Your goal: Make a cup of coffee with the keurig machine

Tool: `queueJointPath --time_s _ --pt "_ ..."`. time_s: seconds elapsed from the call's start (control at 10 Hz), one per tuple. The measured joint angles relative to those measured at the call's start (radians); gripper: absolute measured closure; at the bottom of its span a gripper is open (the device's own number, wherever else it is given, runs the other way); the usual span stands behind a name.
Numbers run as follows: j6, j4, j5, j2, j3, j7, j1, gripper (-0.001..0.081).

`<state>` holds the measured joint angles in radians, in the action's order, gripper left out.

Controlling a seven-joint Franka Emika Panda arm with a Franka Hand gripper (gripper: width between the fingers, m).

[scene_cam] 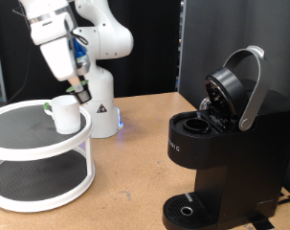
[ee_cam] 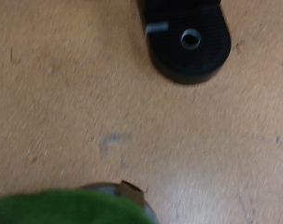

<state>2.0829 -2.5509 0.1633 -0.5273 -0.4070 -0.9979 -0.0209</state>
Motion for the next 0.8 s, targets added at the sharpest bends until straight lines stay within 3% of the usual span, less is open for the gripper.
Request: queueJointPath --time_s 0.3,0.5,0.8 --pt "0.04 0.017 0.098 0.002 0.046 0.054 -0.058 0.032" --pt "0.06 0.033 0.118 0.008 0.082 0.124 -0.073 0.032" --pt "0.059 0.033 0.128 0.008 0.08 0.063 -0.089 0.032"
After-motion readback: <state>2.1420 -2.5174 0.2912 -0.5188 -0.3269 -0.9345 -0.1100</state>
